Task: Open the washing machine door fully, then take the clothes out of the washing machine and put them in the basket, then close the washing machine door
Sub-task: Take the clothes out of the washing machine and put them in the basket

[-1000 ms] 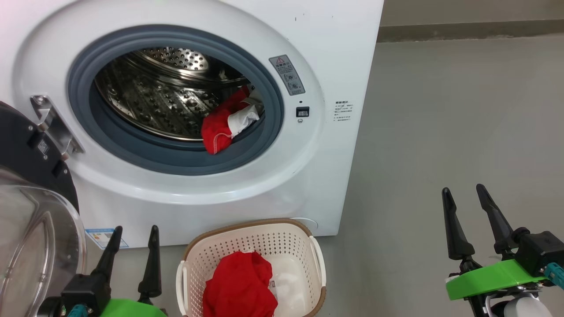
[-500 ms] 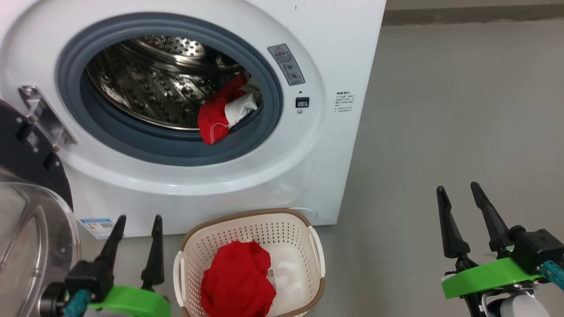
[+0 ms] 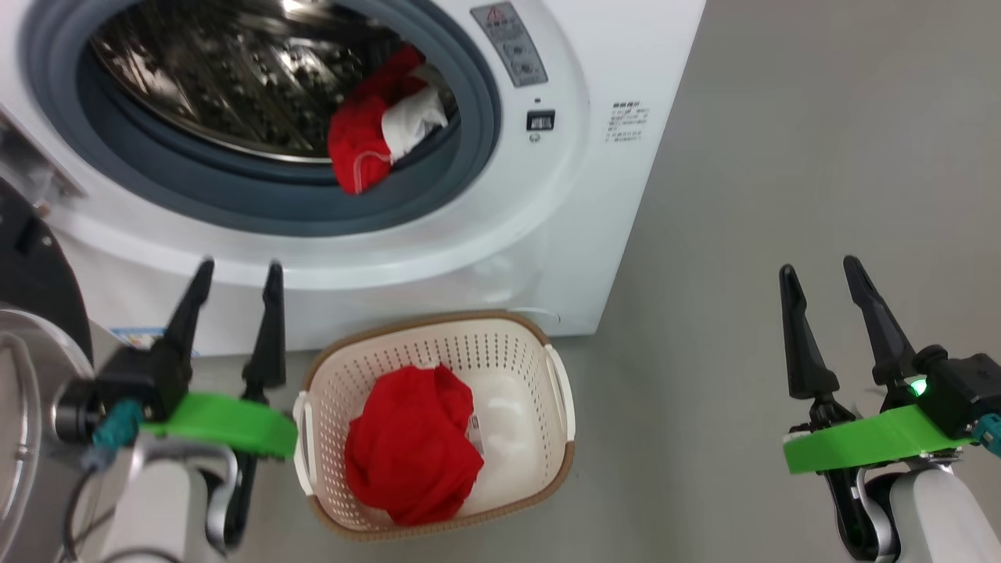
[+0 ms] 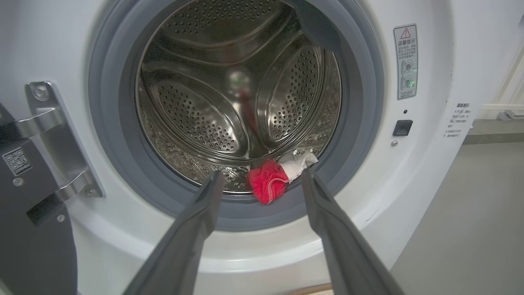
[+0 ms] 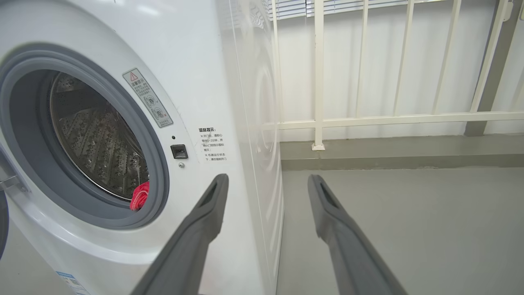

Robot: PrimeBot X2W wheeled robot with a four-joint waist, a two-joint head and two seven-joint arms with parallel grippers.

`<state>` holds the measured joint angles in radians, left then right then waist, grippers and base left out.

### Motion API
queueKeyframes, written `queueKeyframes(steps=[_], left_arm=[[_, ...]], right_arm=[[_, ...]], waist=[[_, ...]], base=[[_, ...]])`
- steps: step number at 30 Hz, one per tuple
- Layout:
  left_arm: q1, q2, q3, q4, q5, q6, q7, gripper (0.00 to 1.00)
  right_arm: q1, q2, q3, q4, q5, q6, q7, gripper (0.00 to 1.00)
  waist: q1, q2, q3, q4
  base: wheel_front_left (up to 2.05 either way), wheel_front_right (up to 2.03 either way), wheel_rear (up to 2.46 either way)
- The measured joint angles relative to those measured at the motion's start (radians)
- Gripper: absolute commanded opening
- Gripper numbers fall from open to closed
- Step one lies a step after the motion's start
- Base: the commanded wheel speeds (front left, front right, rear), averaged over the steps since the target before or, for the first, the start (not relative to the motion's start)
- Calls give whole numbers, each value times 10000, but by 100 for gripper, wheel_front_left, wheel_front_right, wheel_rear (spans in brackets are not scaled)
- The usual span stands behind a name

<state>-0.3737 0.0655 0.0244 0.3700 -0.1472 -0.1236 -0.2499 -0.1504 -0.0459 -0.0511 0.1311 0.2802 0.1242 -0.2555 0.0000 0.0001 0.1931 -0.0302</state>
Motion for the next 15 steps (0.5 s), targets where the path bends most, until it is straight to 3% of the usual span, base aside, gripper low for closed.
queueKeyframes(steps=[15], left_arm=[[-3405, 602, -368, 1593, -128, -13, -40, 100]], right_arm=[[-1043, -10, 441, -198, -17, 0, 0, 100]], waist=[[0, 0, 1805, -285]], base=[[0, 0, 0]])
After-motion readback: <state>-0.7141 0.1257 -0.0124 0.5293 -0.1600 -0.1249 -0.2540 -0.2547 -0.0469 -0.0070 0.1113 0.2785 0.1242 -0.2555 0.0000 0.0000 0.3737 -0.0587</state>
